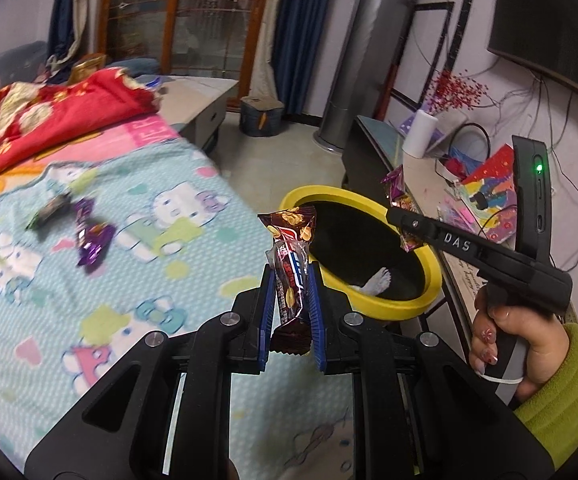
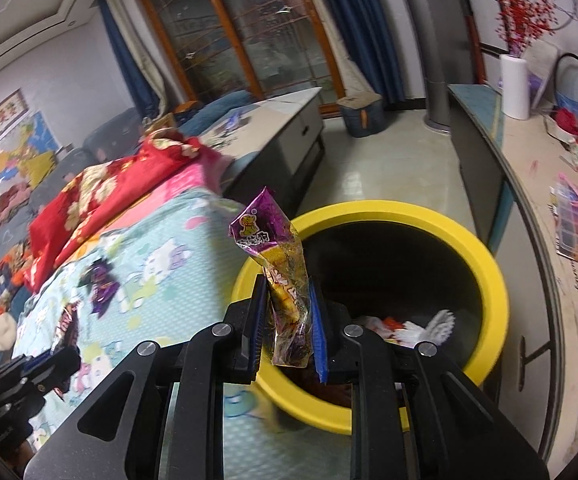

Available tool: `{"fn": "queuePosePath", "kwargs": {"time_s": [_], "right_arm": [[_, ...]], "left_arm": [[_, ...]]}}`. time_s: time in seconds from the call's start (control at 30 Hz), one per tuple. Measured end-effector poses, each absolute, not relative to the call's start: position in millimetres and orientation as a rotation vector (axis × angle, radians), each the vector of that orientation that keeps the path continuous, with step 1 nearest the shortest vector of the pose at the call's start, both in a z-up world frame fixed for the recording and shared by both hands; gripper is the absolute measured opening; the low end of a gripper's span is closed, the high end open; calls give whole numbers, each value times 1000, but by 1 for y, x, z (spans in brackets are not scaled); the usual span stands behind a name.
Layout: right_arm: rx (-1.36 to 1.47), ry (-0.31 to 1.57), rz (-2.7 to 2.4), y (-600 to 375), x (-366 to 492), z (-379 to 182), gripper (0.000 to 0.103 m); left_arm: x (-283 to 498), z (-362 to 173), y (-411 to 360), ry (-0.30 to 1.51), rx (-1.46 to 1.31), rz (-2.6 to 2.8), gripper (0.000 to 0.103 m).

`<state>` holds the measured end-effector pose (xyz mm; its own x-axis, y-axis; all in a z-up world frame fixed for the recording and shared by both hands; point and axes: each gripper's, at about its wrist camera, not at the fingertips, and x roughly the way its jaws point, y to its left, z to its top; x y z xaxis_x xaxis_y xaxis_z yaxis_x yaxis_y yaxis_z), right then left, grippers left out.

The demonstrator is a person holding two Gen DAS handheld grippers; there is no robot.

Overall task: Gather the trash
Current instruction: 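Carry the chocolate bar and yellow-purple wrapper over the yellow trash bin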

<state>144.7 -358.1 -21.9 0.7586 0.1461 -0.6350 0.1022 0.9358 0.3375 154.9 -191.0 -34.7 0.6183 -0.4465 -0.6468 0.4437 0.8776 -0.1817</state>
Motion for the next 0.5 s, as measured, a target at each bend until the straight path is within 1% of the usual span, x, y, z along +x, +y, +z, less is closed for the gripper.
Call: {"fn": "queuePosePath", "kwargs": {"time_s": [0.5], "right_arm": [[426,726,-94,-411,137,-39,20]], "left_arm": [[195,-35,-261,754,33,-642,11]]}}
